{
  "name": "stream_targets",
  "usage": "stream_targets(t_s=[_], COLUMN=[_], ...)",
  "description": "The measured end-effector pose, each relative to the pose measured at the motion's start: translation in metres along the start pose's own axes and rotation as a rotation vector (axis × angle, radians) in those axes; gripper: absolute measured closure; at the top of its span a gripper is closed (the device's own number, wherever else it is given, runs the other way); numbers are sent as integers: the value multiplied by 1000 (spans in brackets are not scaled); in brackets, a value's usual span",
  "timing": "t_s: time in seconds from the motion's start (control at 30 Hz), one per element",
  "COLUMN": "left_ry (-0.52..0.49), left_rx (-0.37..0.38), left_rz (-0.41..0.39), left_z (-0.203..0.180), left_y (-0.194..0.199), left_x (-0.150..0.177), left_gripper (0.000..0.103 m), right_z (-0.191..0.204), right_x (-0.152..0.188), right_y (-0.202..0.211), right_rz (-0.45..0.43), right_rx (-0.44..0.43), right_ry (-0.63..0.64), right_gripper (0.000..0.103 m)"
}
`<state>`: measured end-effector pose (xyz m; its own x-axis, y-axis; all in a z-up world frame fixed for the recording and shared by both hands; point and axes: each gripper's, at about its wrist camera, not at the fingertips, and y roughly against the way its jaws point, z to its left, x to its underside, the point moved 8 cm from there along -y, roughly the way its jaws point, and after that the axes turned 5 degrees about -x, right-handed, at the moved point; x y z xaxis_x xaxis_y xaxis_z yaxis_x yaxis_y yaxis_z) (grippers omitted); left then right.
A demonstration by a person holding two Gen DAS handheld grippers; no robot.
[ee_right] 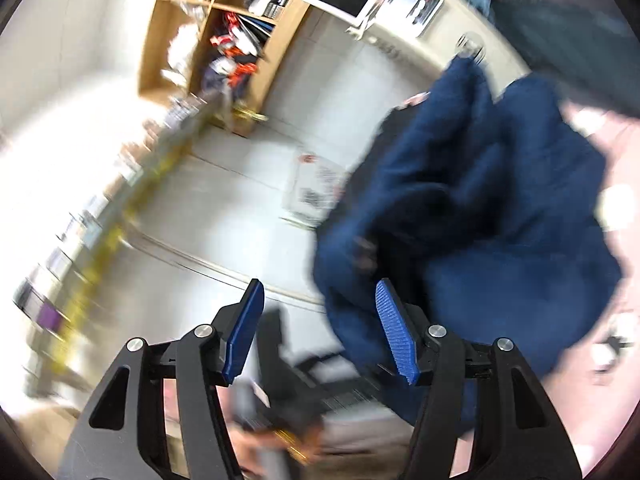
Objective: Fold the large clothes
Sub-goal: 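Grasp the navy jacket with the left gripper while the right gripper grasps it too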
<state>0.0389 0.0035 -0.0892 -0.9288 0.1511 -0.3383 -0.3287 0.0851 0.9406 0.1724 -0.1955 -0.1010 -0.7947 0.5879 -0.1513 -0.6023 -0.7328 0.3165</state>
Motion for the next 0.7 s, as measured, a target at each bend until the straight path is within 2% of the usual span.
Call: stream_targets(t_s=[0.1, 0.13, 0.17, 0.2, 0.23, 0.27, 0.3, 0.4, 0.5, 0.53, 0.6, 0.63, 0.7], left_ry=[32, 37, 40, 37, 28, 9, -5, -64, -113, -125, -160, -182, -246], left_rx=[18, 24, 36, 44, 56, 60, 61, 22, 37, 52, 90, 109, 144], left_rz=[5, 7, 15, 24, 41, 66, 75, 70, 53, 26, -38, -66, -144], left_z=[3, 3, 3, 2, 0, -1, -2, -1, -10, -15, -30, -38, -57], left_y=[-5, -7, -11, -14, -19, -24, -27, -31, -25, -18, 3, 14, 47], left_x=[7, 9, 11, 13, 16, 20, 22, 26, 22, 20, 17, 17, 17], left_gripper=[21, 23, 33, 48, 56, 70, 79, 84, 89, 89, 90, 90, 91], right_z=[-19, -31, -49, -68, -79, -90, -95, -90, -60, -54, -39, -27, 2], right_x=[-22, -26, -27, -28, -23, -20, -15, -10, -9, -10, -12, -12, -12], right_y=[-37, -55, -68, -77, -82, -85, -84, -73, -37, -25, 3, 22, 50], right_rz=[10, 39, 54, 52, 50, 35, 18, -34, -84, -101, -157, -198, -248], right_rx=[21, 40, 99, 148, 166, 158, 130, 83, 127, 131, 70, 14, -28], right_ry=[-58, -79, -115, -149, -176, -212, -234, -246, -120, -92, -97, -103, -48], right_gripper=[44, 44, 46, 58, 65, 74, 85, 97, 97, 97, 97, 97, 98])
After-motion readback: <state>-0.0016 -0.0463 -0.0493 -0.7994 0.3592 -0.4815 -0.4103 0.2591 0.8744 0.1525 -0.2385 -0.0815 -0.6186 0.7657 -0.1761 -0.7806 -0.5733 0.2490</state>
